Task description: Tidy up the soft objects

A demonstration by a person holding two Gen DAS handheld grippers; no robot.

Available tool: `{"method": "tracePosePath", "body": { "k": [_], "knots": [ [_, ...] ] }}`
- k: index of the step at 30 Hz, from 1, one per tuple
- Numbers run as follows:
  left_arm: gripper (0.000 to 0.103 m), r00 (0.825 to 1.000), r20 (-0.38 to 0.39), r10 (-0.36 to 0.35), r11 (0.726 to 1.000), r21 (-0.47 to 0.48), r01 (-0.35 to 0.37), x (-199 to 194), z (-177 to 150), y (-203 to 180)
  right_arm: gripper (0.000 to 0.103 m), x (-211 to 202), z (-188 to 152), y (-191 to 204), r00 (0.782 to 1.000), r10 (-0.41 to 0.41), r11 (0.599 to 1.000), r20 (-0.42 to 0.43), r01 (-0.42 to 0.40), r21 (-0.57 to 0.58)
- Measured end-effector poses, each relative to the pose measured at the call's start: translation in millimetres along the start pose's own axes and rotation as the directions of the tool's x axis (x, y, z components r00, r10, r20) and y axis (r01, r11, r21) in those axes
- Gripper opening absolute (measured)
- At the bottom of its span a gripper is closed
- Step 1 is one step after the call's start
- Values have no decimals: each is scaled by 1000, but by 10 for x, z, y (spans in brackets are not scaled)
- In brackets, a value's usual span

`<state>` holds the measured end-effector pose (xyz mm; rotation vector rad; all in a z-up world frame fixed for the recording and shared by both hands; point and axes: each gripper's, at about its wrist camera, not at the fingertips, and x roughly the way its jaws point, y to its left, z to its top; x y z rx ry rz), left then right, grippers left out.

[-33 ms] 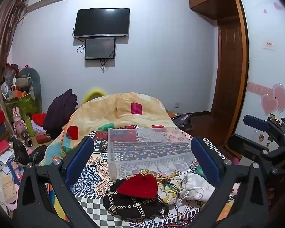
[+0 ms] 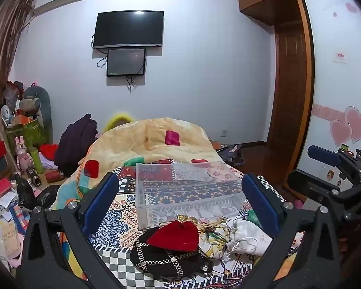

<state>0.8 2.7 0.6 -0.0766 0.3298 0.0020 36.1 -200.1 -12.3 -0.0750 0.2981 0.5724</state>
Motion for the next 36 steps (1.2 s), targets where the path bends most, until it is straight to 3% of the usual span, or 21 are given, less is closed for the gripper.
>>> {"method": "tracePosePath", "body": {
  "k": [4,36],
  "knots": [
    [103,999,38,19,998,53,-21,-40,-25,-129,103,3,-32,8,1000,0,1000,-6,0,-6],
    [103,998,64,9,999,51,-12,-150,23,-138,103,-119,41,-28,1000,2,1000,22,-2,11]
  ]
}}
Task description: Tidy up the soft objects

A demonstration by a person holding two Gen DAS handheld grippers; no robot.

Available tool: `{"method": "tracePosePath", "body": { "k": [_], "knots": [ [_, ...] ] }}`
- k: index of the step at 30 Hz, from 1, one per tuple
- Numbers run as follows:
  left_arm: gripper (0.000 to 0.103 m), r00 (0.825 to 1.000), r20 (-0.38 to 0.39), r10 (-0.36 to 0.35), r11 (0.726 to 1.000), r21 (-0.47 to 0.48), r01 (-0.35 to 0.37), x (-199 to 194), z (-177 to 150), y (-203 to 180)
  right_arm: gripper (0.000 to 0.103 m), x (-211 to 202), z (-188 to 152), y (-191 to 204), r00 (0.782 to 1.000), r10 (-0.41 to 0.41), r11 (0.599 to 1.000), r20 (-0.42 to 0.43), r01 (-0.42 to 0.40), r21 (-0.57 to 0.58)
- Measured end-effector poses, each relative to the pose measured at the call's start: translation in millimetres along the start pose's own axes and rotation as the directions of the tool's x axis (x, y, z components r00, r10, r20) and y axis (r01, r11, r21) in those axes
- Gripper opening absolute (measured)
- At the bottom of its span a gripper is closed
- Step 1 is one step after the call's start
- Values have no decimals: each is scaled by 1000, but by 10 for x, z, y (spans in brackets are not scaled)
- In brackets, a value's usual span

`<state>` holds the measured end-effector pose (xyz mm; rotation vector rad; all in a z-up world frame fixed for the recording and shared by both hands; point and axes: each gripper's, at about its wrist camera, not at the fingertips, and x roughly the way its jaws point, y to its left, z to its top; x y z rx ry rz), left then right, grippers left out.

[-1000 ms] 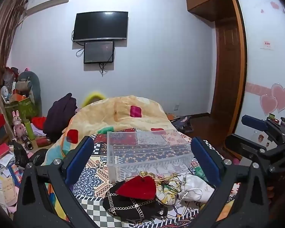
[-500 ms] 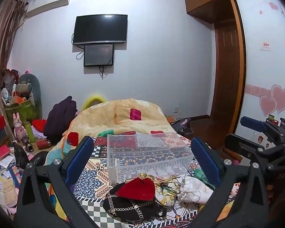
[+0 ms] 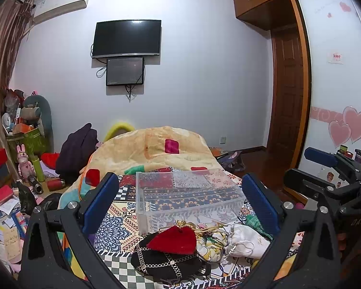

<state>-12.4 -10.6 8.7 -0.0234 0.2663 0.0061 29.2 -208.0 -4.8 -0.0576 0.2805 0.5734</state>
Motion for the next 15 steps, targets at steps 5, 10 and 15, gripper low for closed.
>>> {"method": "tracePosePath", "body": {
  "k": [5,10,15],
  "knots": [
    [103,1000,3,4,1000,2,-4,-2,7,-5,103,-10,38,5,1000,1,1000,2,-1,3],
    [103,1000,7,8,1000,2,-8,-18,19,-5,103,-16,28,1,1000,2,1000,5,-2,5],
    [103,1000,8,9,1000,3,-9,-22,18,-9,103,-17,19,0,1000,4,1000,6,-4,5]
  ]
}}
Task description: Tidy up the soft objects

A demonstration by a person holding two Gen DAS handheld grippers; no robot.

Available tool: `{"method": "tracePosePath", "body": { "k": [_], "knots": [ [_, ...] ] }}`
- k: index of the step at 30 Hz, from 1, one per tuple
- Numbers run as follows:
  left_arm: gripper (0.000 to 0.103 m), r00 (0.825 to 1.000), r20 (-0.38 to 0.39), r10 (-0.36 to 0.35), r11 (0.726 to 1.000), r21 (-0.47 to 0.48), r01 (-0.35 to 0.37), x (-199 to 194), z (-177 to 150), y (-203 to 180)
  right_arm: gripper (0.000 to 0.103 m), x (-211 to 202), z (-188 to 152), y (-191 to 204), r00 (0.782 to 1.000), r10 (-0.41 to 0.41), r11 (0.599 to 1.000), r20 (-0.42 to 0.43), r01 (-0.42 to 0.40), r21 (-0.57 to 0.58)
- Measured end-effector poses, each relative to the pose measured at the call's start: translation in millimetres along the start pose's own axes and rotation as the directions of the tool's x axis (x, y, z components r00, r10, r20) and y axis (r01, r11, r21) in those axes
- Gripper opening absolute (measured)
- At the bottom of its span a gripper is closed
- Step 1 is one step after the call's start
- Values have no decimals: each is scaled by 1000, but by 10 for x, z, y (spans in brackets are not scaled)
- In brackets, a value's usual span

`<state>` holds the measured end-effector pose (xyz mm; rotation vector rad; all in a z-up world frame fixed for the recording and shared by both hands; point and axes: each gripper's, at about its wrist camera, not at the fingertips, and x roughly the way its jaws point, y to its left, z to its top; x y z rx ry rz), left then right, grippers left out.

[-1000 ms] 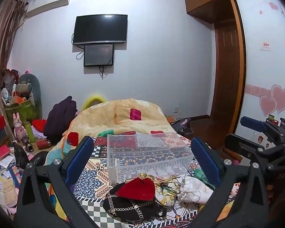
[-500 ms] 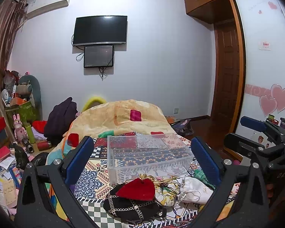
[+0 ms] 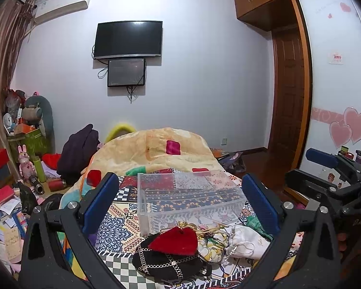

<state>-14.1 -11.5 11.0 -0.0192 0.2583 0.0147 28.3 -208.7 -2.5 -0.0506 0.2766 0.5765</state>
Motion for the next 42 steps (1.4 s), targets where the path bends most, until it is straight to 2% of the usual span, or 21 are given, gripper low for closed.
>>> {"method": "tracePosePath", "body": {
  "k": [29,42],
  "knots": [
    [103,1000,-2,-13,1000,0,13,-17,-6,-29,103,-17,9,40,1000,1,1000,6,-1,0],
    [103,999,-23,-42,999,-2,42,-4,-7,-15,103,-7,-8,54,1000,2,1000,1,-2,7]
  ]
}}
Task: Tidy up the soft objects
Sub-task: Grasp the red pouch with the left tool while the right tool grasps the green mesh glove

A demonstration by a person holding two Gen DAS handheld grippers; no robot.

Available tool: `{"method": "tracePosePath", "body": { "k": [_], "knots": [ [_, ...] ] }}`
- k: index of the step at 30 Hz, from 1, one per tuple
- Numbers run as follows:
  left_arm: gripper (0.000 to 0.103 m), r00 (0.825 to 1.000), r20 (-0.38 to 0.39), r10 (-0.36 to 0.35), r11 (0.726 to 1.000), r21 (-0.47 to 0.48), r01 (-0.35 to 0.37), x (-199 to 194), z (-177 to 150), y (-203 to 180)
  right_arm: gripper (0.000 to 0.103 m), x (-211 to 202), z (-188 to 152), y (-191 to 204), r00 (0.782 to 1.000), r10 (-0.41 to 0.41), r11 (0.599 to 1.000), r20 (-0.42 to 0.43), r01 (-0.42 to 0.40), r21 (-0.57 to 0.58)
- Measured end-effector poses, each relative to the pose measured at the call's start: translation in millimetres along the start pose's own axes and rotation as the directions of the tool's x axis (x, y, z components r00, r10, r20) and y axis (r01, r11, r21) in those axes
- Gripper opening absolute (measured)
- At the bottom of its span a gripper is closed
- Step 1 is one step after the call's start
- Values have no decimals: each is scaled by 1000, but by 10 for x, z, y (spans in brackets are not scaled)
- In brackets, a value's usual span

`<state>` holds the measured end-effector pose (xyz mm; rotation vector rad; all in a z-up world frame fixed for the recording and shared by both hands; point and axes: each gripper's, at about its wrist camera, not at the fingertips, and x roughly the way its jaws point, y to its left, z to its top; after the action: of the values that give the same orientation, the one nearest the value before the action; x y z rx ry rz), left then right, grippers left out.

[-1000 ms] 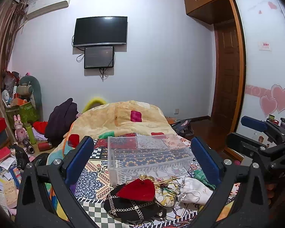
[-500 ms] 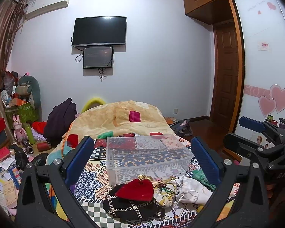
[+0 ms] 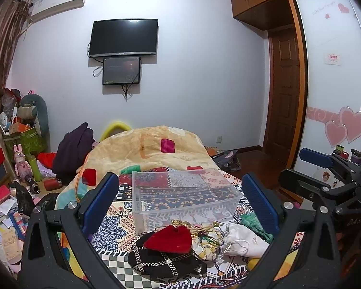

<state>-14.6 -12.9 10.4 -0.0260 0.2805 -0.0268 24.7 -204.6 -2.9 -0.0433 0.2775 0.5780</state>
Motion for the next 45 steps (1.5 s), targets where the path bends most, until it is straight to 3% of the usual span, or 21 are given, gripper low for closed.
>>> {"method": "tracePosePath", "body": {
  "k": [7,12,16,19,24,28,30,32,36,39,42,45],
  "knots": [
    [103,992,-122,-41,999,-11,40,247,-150,47,103,121,-73,-156,997,-24,999,-71,26,25],
    [103,963,-260,-74,997,-37,67,536,-414,88,103,309,-261,-452,980,-76,993,-181,91,75],
    [103,943,-329,-56,998,-41,44,761,-592,145,103,426,-449,-750,959,-84,980,-270,129,153],
    [103,935,-352,-39,998,-53,22,881,-684,231,103,531,-619,-935,934,-103,969,-343,171,176],
    [90,910,-413,-44,997,-72,16,1108,-813,356,92,723,-894,-1105,878,-95,962,-469,202,183],
    [85,891,-447,-82,993,-109,36,1235,-909,418,77,905,-1100,-1152,825,-54,965,-562,188,184],
    [77,884,-456,-98,992,-119,49,1268,-943,432,72,966,-1171,-1162,805,-32,965,-592,179,192],
    [69,881,-462,-104,992,-117,56,1286,-974,428,58,1007,-1230,-1162,792,-4,965,-610,164,206],
    [38,875,-472,-109,991,-116,61,1289,-988,418,41,989,-1247,-1092,794,8,973,-608,135,188],
    [23,880,-461,-114,991,-120,66,1254,-973,436,28,911,-1229,-1046,806,-1,976,-592,130,175],
    [12,892,-440,-105,992,-107,64,1173,-921,416,22,882,-1203,-1059,818,-1,975,-575,128,181],
    [8,908,-409,-86,995,-80,58,1056,-836,375,19,846,-1131,-1048,837,-11,975,-547,130,179]
  ]
}}
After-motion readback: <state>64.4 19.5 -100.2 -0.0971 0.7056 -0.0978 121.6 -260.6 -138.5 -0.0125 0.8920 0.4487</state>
